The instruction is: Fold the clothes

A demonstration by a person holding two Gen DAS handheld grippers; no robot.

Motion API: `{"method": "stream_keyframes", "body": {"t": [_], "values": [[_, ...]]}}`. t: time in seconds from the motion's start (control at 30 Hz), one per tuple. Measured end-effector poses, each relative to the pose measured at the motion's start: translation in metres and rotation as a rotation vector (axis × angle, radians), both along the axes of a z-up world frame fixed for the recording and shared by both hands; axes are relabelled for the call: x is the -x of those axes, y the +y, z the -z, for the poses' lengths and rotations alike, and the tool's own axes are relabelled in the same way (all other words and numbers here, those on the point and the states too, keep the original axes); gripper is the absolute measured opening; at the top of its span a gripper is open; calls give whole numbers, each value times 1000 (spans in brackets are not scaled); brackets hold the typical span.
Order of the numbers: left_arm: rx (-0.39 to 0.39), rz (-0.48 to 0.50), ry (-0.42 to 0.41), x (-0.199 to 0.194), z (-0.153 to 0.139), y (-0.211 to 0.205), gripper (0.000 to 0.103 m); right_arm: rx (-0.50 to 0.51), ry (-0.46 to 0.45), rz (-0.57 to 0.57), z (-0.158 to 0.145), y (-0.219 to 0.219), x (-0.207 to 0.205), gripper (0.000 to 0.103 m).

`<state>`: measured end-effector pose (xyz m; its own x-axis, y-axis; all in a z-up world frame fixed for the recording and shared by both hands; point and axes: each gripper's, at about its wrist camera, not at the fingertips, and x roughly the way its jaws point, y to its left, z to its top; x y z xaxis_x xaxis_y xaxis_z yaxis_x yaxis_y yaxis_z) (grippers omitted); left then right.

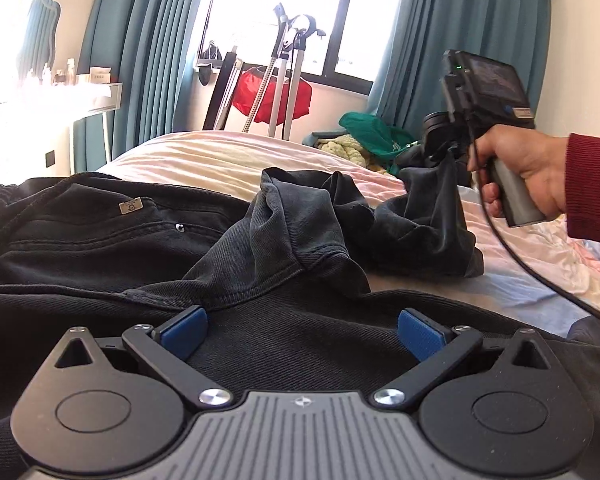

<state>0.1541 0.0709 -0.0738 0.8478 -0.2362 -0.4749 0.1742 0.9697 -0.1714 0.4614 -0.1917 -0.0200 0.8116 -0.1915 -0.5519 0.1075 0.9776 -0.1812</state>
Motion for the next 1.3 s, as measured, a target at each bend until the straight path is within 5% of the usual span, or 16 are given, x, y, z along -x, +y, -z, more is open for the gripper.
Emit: {"method": "stream_keyframes", "body": {"t": [0.1,0.17,0.3,0.5,0.67,0.83,0.97,1.0,1.07,1.13,1.17,1.3], "values": [[9,-16,17,1,-3,4,103,-96,-111,77,-33,-61,41,7],[-52,-16,23,3,-5,1,103,-154,-183,161,-47,-114,73,7],[-70,-37,20,8,-7,0,103,-337,-347,335,-45,-226,150,7],[-53,-41,34,12,-9,0,103,-490,-224,598,36,-335,250,7],[-35,-42,46,14,-11,0,103,-642,-148,628,93,-361,292,11],[-10,-48,42,16,-12,-1,103,-712,-182,613,92,-365,308,28],[5,-48,54,14,-9,-3,103,-876,-205,596,91,-378,300,75],[7,-49,57,14,-8,-4,103,-903,-198,594,93,-380,294,79],[3,-46,50,13,-7,-5,103,-896,-171,607,97,-383,279,77],[4,-45,43,12,-6,-6,103,-845,-145,635,98,-383,262,46],[3,-45,39,12,-6,-6,103,-802,-128,650,94,-382,253,7],[0,-38,16,11,-5,-8,103,-609,-68,639,58,-371,198,6]]}}
